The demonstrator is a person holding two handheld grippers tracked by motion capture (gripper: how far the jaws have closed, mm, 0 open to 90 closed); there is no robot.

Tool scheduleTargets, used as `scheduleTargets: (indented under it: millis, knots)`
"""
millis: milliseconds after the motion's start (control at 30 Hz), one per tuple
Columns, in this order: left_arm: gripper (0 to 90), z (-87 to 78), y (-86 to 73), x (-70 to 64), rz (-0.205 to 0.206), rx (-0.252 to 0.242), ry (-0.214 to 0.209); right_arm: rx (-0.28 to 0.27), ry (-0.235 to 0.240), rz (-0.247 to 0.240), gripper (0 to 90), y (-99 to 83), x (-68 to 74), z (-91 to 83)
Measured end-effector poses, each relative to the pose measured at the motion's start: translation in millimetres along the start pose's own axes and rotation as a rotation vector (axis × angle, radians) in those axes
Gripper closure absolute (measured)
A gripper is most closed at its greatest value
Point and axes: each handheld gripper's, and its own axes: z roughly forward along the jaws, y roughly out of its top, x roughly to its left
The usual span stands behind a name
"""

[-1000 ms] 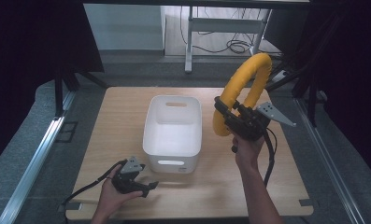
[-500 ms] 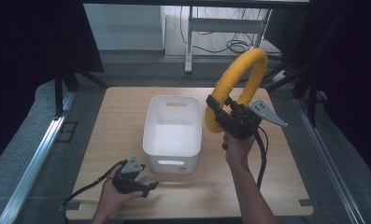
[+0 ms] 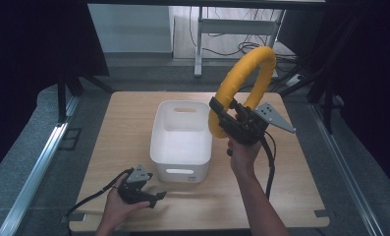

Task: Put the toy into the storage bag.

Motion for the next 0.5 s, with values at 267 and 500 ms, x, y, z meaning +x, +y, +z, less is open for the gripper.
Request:
scheduleTargets:
  millis: [267, 500]
  knots:
    - [16.3, 0.2, -0.2, 0.0, 0.001, 0.002, 0.000, -0.005, 0.012, -0.015, 48.0, 0.2, 10.8, 7.5]
    - [16.3, 0.0, -0.1, 0.0, 0.002, 0.003, -0.001, -0.011, 0.021, -0.027, 48.0, -1.2, 21.3, 14.5]
